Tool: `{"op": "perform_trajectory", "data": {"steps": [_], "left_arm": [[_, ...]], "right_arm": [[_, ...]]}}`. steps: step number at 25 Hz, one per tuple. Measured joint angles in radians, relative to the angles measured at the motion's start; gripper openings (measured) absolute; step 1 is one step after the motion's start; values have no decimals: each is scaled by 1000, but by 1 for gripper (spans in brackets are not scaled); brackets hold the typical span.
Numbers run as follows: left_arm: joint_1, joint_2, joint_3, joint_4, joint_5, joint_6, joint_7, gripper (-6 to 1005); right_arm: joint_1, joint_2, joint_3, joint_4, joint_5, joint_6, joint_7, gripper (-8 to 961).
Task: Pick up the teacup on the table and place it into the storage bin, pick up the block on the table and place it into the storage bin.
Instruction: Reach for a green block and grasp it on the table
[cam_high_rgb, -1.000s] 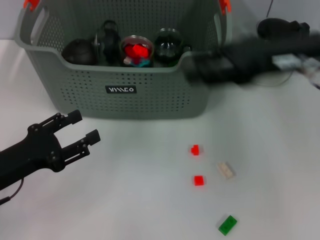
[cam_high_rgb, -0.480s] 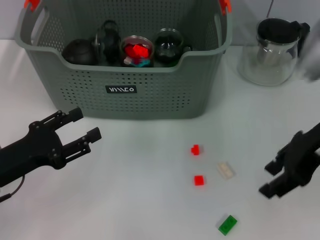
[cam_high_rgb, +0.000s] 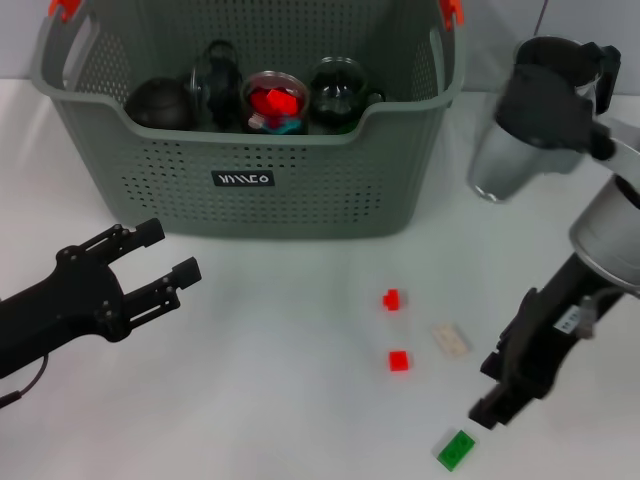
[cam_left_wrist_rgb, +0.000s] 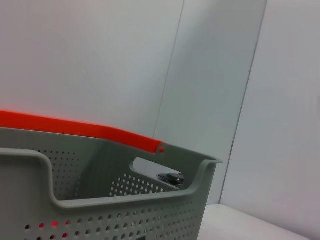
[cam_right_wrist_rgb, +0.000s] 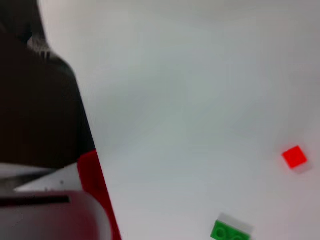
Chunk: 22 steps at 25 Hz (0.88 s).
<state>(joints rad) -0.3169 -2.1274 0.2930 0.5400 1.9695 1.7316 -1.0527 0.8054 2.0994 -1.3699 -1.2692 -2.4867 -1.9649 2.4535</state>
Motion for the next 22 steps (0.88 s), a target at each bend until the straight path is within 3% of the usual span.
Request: {"op": "perform_trajectory", "data": {"steps": [8, 17, 22], "left_arm": [[-1, -1, 0, 0, 0, -15, 3, 752], [-6, 1, 0, -9, 1, -45, 5, 752], [-8, 2, 0, -15, 5, -54, 5, 752]], "right_arm": [[24, -1, -1, 60, -14, 57, 286, 564], [16, 7, -132, 153, -11, 128, 377, 541], [22, 7, -152, 158, -11, 150, 420, 541]]}}
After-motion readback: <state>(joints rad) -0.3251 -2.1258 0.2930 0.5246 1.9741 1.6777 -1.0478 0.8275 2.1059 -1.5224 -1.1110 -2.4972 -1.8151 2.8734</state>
